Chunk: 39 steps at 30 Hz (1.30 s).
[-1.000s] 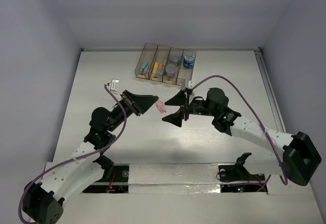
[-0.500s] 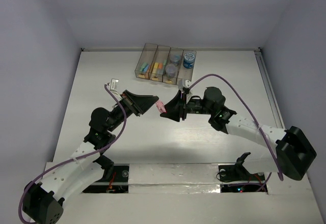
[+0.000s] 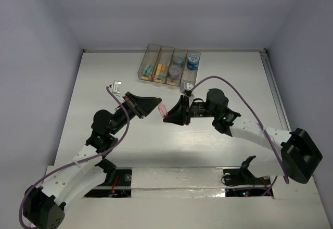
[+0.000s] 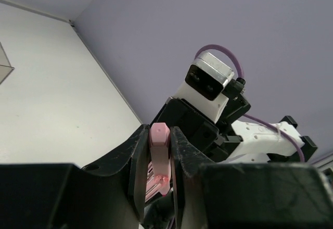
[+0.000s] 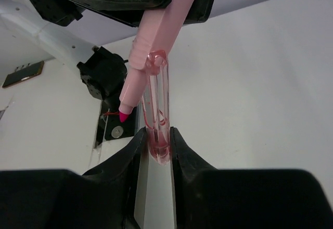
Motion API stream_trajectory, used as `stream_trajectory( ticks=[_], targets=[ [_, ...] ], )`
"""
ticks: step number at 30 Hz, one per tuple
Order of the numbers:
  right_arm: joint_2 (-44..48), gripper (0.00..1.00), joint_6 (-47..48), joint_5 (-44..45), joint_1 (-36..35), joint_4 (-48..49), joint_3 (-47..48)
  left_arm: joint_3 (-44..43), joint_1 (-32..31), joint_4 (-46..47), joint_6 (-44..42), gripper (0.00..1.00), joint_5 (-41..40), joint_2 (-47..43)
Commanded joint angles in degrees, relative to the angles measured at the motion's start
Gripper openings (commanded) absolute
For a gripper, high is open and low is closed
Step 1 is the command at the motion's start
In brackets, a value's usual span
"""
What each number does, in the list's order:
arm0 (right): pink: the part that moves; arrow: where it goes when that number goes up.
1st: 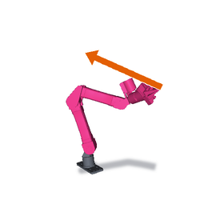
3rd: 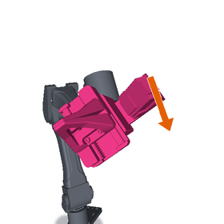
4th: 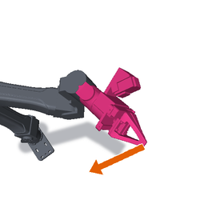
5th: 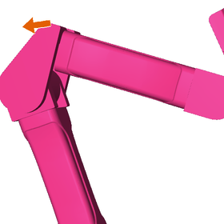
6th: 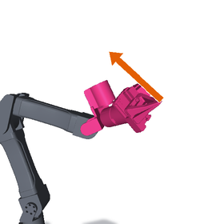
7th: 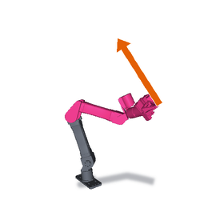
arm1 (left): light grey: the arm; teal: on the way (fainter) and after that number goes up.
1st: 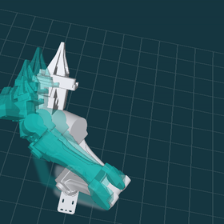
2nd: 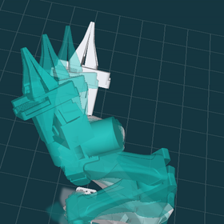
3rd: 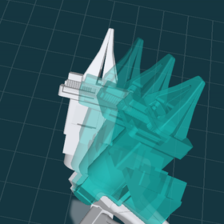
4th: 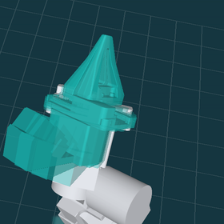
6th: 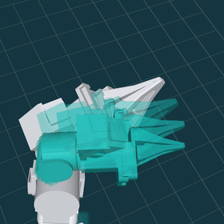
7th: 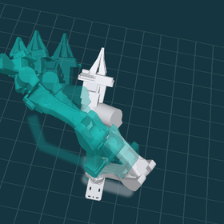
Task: Sort the stationery into containers
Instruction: Close the pen cap on the pen.
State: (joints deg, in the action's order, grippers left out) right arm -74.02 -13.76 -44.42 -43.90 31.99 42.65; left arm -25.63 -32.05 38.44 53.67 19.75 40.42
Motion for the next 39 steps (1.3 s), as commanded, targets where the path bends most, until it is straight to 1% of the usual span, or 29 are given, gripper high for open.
stream_trajectory(
  ticks=[1, 7, 16, 28, 34, 39],
  targets=[
    [1.16, 0.00, -2.14, -0.31, 0.31, -4.37, 3.14, -0.92, 0.15, 1.47, -4.09, 0.00, -2.78, -0.35],
    [0.72, 0.00, -4.16, 0.30, 0.31, -10.79, 5.07, 0.22, 0.15, 2.69, -10.77, 0.00, -5.07, 0.53],
    [-0.95, 0.00, -6.54, -1.02, 0.31, -14.06, 7.18, 1.10, 0.15, 4.19, -15.52, 0.00, -5.77, 1.32],
    [-1.83, 0.00, -8.65, -1.02, 0.31, -14.41, 8.85, 3.83, 0.15, 9.02, -15.70, 0.00, -3.05, 3.87],
    [-2.97, 0.00, -11.89, -1.10, 0.31, -11.78, 9.73, 5.23, 0.15, 10.78, -14.91, 0.00, -1.99, 4.49],
    [-3.76, 0.00, -14.89, 0.74, 0.31, -9.23, 9.91, 6.64, -0.37, 12.53, -13.59, 0.00, -1.20, 5.01]
  ],
)
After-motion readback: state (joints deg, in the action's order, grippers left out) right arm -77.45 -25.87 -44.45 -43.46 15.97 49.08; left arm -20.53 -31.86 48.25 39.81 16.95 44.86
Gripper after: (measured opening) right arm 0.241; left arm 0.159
